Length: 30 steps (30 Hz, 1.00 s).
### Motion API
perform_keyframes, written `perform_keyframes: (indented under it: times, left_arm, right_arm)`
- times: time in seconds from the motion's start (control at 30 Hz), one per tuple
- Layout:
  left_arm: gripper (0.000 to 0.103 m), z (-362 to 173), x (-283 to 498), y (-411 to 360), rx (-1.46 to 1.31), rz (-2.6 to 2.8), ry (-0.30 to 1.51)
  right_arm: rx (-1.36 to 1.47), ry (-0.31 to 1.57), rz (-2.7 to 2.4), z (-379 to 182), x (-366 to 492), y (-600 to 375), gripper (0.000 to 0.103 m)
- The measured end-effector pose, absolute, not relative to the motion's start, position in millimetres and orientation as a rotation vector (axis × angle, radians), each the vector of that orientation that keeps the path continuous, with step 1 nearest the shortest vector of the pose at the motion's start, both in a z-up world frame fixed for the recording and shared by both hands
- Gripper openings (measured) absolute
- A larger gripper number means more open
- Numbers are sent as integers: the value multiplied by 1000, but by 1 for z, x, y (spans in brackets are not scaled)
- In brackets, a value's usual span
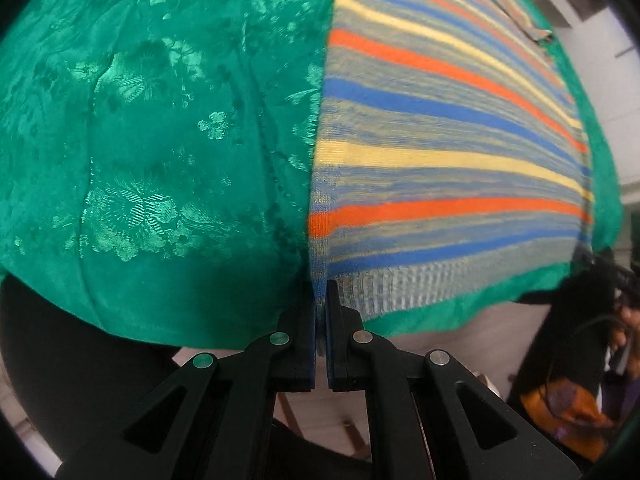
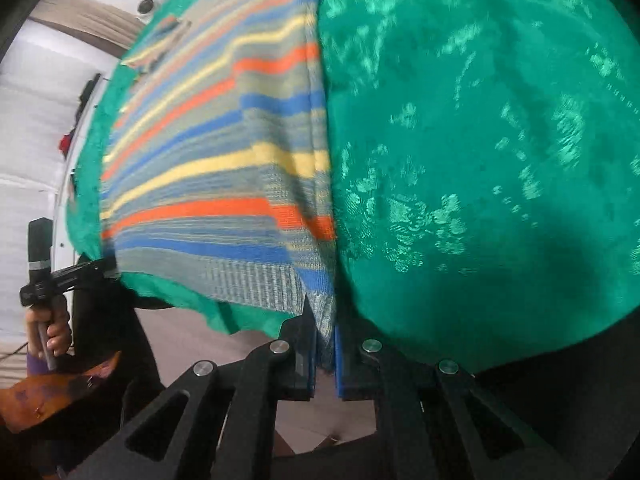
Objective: Fold small clothes
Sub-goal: 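Grasp the hem with the left gripper while the right gripper lifts and spreads the sweater, then open both grippers to lay the sweater flat on the bedspread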
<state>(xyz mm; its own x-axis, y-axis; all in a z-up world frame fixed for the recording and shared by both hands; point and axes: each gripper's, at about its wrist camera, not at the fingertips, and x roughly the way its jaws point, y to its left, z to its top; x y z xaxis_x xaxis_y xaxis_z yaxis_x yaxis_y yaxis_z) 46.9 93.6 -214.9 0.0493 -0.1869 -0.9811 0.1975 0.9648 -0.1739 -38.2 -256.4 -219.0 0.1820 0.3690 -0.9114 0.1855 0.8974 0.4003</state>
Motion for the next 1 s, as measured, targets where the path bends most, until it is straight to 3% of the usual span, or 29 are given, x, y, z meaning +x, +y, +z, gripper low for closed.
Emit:
perform_keyframes:
  times: [0.37,0.6,0.67,0.8,0.9,1.0]
  left_arm:
    - [2,-232,45,66,108,-217,1434]
    - [8,-228,27,41,166,-193,1408]
    - [12,-222,22,34,182,-177,1403]
    - [35,-186,-6,28,237,-143,1331]
    - [53,-152,-12,24,224,-138,1231]
    - [63,-136,-3,9,199,-174,1155]
  right_arm:
    - [494,1407,80,-230,-40,-254,6]
    - [473,1416,61,-227,-41,-250,5]
    - [480,1416,53,-226,-41,-247,6]
    - [393,1412,21,-200,-51,-240,13]
    - [276,1337,-18,-165,-55,-232,24]
    - [225,1229,13,-136,-44,-219,27]
